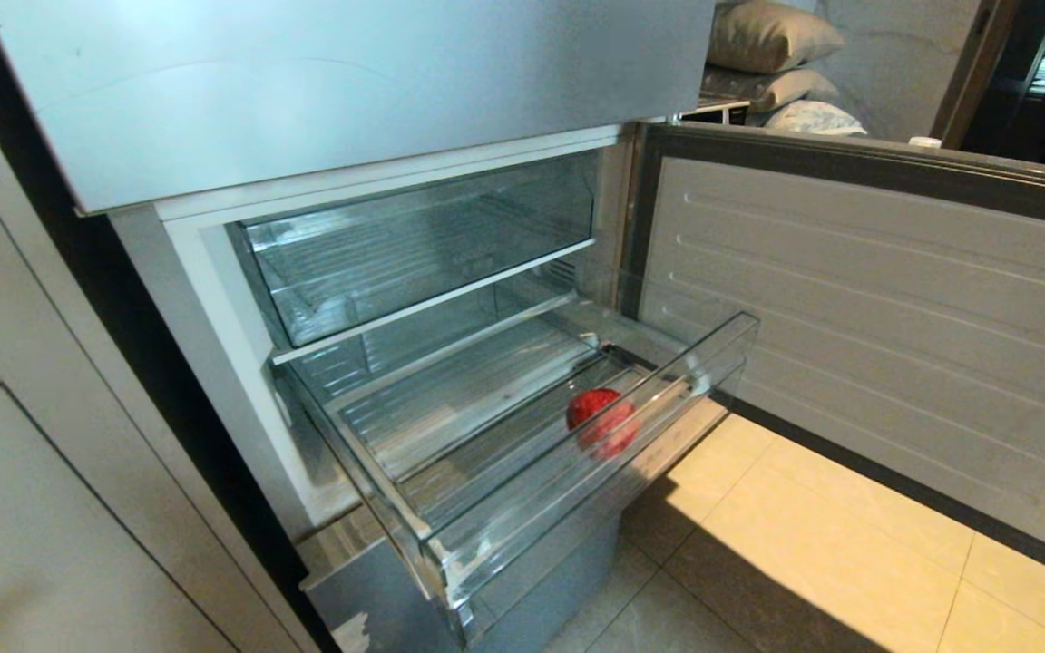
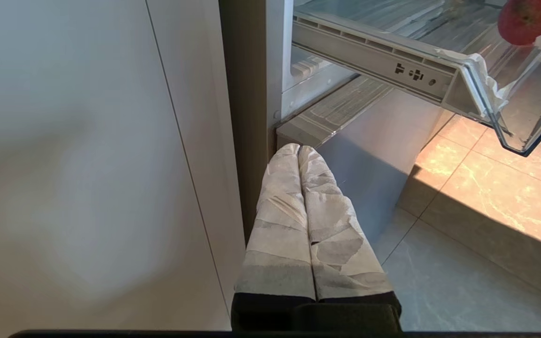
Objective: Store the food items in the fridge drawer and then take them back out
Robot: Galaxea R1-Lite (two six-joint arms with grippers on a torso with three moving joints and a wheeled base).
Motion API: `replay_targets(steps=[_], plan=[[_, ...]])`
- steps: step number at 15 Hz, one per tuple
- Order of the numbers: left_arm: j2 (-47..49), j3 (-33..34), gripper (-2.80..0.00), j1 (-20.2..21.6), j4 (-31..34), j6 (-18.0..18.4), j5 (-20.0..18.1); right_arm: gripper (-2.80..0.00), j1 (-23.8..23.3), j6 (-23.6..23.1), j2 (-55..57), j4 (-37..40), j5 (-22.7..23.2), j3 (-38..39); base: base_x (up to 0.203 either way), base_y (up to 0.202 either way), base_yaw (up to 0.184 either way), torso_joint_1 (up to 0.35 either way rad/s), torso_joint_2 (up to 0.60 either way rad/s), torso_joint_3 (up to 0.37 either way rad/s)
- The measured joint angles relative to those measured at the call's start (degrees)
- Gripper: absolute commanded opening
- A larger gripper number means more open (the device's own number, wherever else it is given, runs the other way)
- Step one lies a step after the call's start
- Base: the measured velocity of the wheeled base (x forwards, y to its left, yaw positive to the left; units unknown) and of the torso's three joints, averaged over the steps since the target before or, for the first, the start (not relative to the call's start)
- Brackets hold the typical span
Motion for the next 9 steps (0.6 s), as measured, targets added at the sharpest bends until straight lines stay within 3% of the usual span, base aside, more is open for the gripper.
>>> replay_targets(steps=[5,7,9], plan=[[0.00,0.00,-2.80,0.00,0.00,0.00,0.00,-2.80,38.27,-0.90,-3.93,5.45,-10.93,5.31,0.000,0.000,0.000,0.000,0.00,0.000],[0.01,0.00,-2.80,-0.01,0.00,0.00,0.00,-2.80,45.82,1.22,-3.03,7.00,-13.22,8.87,0.000,0.000,0.000,0.000,0.00,0.000],[0.02,0.00,-2.80,-0.02,0.00,0.00,-0.02,-2.80,48.14,4.85,-0.12,6.80,-13.33,10.08,0.000,0.000,0.000,0.000,0.00,0.000]])
